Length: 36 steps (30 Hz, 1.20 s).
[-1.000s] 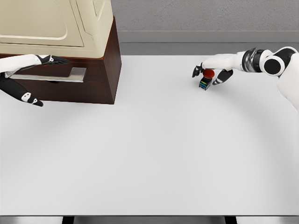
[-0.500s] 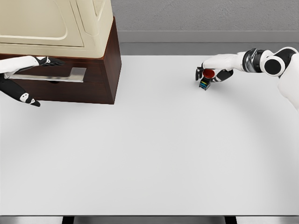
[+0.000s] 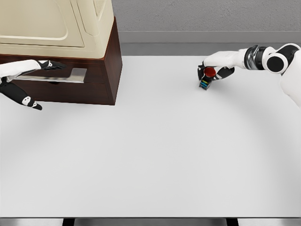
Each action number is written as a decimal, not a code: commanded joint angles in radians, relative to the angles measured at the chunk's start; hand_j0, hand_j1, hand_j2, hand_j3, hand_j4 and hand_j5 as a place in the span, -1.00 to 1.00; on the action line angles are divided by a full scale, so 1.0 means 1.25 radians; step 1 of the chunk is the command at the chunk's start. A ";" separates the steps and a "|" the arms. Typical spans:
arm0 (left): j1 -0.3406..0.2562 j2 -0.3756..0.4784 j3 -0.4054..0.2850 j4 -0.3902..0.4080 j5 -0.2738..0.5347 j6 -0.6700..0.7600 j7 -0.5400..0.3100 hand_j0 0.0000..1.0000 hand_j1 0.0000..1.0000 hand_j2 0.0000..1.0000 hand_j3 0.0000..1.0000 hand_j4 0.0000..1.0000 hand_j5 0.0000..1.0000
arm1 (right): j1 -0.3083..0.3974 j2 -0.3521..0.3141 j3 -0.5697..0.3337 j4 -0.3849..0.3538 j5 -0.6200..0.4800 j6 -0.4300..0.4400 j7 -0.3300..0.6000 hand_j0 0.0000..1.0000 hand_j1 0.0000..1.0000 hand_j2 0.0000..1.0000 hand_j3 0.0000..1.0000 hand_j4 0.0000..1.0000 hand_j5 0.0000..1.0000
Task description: Open the cabinet drawer with left arm, and place a switch into the drawer with right arm
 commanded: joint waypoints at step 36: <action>0.015 -0.032 0.004 0.023 -0.004 0.000 0.000 1.00 1.00 1.00 1.00 1.00 1.00 | -0.039 -0.037 0.054 -0.242 -0.009 -0.014 0.000 -0.08 -0.08 -0.08 -0.08 -0.08 -0.08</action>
